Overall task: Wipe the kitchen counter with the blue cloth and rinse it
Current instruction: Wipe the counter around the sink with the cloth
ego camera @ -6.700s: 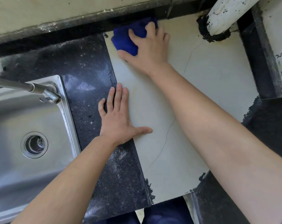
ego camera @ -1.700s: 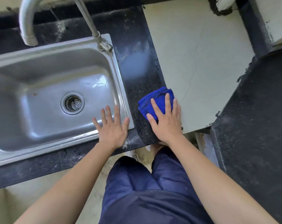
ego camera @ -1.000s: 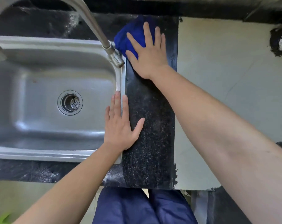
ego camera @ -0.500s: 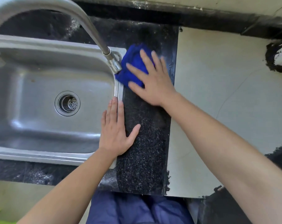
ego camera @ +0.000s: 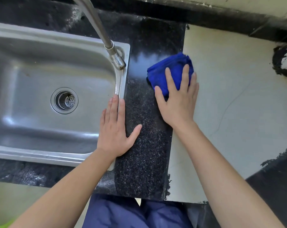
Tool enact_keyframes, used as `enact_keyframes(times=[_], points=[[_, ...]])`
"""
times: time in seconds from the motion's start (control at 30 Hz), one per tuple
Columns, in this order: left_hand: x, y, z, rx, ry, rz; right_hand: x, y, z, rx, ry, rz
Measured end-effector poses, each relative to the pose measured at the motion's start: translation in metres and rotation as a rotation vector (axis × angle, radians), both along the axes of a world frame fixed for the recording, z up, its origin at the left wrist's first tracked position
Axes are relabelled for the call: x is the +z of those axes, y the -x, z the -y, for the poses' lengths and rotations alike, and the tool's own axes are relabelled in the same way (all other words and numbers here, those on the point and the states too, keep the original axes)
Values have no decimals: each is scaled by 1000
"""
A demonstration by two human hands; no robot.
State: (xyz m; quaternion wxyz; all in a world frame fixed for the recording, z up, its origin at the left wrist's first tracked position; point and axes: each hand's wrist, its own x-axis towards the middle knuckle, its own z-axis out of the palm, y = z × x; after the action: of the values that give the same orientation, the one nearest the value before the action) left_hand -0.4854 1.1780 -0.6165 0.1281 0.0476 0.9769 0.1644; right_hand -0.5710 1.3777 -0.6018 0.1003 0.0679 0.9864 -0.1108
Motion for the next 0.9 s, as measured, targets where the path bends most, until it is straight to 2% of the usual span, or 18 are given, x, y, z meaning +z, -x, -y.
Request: enact_keyframes(times=[0.1, 0.23, 0.37, 0.43, 0.5, 0.57, 0.67, 0.73, 0.8, 0.9], points=[[1, 0, 0, -2, 2, 6, -1, -6, 1, 73, -14, 24], [2, 0, 0, -10, 18, 11, 2, 73, 1, 151, -36, 3], [1, 1, 0, -12, 20, 5, -2, 137, 45, 43, -12, 32], [1, 0, 0, -12, 12, 2, -5, 127, 60, 77, 18, 9], [1, 0, -1, -9, 9, 0, -5, 97, 52, 262, 27, -24], [2, 0, -1, -7, 11, 1, -4, 64, 22, 416, 29, -40], [1, 0, -1, 2, 12, 12, -1, 19, -30, 495, 27, -52], [1, 0, -1, -2, 16, 10, 1, 19, -54, 539, -1, -34], [1, 1, 0, -11, 25, 9, 3, 45, -57, 489, -13, -5], [1, 2, 1, -27, 20, 14, 1, 91, -27, 290, 1, 12]])
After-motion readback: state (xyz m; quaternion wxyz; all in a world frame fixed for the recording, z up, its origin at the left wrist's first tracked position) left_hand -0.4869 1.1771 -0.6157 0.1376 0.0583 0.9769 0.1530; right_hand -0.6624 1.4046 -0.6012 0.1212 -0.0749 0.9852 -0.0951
